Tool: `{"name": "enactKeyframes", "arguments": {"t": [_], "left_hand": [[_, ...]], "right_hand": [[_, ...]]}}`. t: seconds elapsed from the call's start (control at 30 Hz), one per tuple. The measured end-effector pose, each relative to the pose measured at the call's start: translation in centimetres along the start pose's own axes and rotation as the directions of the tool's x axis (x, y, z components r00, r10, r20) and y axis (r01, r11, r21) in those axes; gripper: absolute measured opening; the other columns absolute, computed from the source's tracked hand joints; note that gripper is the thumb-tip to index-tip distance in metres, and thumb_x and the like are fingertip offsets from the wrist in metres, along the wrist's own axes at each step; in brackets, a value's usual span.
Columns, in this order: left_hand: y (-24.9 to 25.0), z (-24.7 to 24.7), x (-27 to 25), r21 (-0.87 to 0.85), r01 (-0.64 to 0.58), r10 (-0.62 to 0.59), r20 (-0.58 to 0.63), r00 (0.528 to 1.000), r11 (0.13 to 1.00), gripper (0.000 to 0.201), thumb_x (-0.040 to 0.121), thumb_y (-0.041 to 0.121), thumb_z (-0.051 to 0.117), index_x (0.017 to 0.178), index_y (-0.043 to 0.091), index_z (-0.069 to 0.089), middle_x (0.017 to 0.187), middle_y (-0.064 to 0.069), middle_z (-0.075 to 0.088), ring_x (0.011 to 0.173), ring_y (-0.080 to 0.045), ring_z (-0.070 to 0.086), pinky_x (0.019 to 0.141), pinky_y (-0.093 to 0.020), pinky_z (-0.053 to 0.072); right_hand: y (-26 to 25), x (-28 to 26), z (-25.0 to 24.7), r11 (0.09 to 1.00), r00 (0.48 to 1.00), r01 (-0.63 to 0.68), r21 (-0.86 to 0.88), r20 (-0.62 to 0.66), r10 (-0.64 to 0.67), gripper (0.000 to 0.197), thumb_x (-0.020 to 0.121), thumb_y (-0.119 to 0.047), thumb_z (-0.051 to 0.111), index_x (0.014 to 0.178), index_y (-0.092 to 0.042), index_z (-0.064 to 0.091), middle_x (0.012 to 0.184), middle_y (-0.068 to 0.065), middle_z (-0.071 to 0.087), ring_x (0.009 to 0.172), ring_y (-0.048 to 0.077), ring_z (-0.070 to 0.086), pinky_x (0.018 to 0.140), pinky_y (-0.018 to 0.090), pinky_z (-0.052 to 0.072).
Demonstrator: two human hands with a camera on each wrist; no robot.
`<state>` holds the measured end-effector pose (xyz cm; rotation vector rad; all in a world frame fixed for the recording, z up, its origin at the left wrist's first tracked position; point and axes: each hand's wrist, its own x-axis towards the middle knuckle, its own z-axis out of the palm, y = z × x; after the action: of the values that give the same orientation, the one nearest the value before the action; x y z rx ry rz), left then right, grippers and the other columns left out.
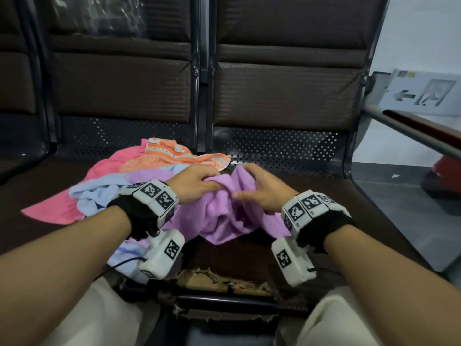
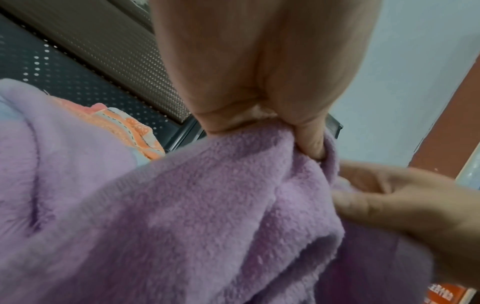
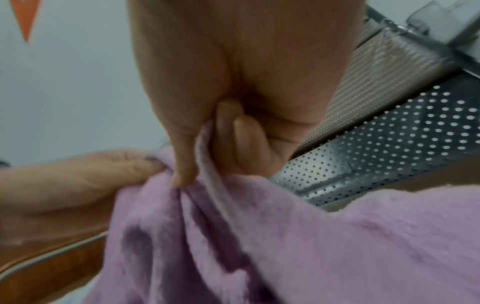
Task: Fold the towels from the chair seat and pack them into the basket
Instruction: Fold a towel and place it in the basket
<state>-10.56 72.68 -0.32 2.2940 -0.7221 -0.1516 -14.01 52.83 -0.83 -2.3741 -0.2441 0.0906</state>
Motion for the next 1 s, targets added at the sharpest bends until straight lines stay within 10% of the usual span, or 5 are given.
{"name": "enactKeyframes", "arguments": {"t": [0.07,0.2,0.4,0.6,1.0], "left_hand": [[-0.3,-0.7,-0.3,-0.05,-0.026,0.027,0.009,1.0,0.998,0.016,0.088,0.012,0.062,0.074,0.005,0.061,0.071,-0.001,0.052,0.067,-0.006,0.045,0.066,-0.021,0.038],[-1.1,-1.6,-0.9,-0.102,-0.04,0.041,0.016,0.999,0.994,0.014,0.085,0.017,0.066,0.081,0.004,0.065,0.072,-0.007,0.056,0.07,-0.009,0.05,0.067,-0.027,0.042],[-2.4,-1.6,-1.4,0.134,0.061,-0.073,0.082,0.994,0.989,0.023,0.086,0.032,0.064,0.088,0.009,0.064,0.085,-0.008,0.065,0.077,-0.02,0.057,0.074,-0.035,0.047],[-3.3,-1.7,-2.4,0.287,0.153,-0.214,0.194,0.958,0.946,0.033,0.096,0.029,0.05,0.063,0.024,0.046,0.063,0.004,0.049,0.059,-0.012,0.048,0.06,-0.023,0.041],[2.9,-3.2,-2.6,-0.558,0.056,-0.177,-0.166,0.97,0.828,0.055,0.084,0.051,0.059,0.082,-0.004,0.063,0.079,-0.015,0.062,0.076,-0.022,0.059,0.083,-0.042,0.05]], "right_hand": [[-0.3,0.0,0.5,0.995,0.991,0.099,-0.004,0.087,-0.098,0.063,0.082,-0.025,0.073,0.138,-0.014,0.045,0.132,-0.001,0.054,0.117,0.011,0.052,0.1,0.027,0.041],[-1.2,0.3,0.6,0.986,0.974,0.142,0.087,0.166,-0.155,0.01,0.091,-0.015,0.061,0.09,-0.009,0.069,0.078,-0.002,0.065,0.063,-0.006,0.056,0.06,0.009,0.043],[-0.3,2.2,-1.6,0.854,0.898,0.124,0.506,-0.423,0.12,0.022,0.095,-0.012,0.048,0.08,-0.007,0.064,0.082,0.015,0.062,0.079,0.023,0.056,0.084,0.051,0.049],[1.4,2.3,-3.0,0.821,0.714,0.087,0.564,-0.61,0.343,0.031,0.094,-0.018,0.048,0.064,-0.016,0.055,0.073,0.011,0.058,0.076,0.025,0.052,0.077,0.048,0.047],[-2.9,-0.7,-1.4,0.877,0.918,0.18,0.446,-0.396,0.013,0.029,0.088,-0.013,0.065,0.118,-0.012,0.063,0.077,0.0,0.064,0.062,0.002,0.056,0.065,0.013,0.047]]}}
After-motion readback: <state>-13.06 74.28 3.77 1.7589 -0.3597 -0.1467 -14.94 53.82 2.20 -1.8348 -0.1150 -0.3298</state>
